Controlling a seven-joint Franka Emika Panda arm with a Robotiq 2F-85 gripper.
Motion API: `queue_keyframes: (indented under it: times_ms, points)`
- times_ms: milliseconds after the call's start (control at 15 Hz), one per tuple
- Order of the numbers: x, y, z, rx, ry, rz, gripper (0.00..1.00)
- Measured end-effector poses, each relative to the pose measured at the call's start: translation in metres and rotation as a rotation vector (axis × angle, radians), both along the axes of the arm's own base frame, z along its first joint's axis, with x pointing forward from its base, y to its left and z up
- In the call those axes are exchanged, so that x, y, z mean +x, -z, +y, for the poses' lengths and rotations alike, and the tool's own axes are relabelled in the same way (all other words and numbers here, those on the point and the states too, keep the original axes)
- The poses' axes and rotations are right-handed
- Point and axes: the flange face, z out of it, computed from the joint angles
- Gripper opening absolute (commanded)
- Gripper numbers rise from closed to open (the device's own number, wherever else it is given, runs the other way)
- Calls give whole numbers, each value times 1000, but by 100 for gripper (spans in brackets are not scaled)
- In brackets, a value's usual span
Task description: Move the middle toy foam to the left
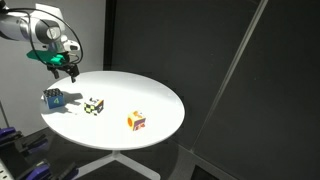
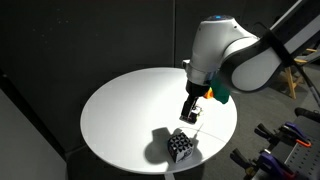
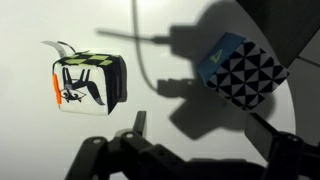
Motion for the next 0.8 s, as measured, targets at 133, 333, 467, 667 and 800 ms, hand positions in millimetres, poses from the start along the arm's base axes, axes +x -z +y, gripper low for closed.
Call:
queue_keyframes:
  times_ms: [133,333,467,667,800]
  points:
    - [0,2,1,-1,-2,3,100]
    - [0,2,1,-1,-2,3,100]
    - [0,2,1,0,-1,3,100]
    - [0,-2,0,16,76,3,100]
    - [1,-8,-2,36,174,11,100]
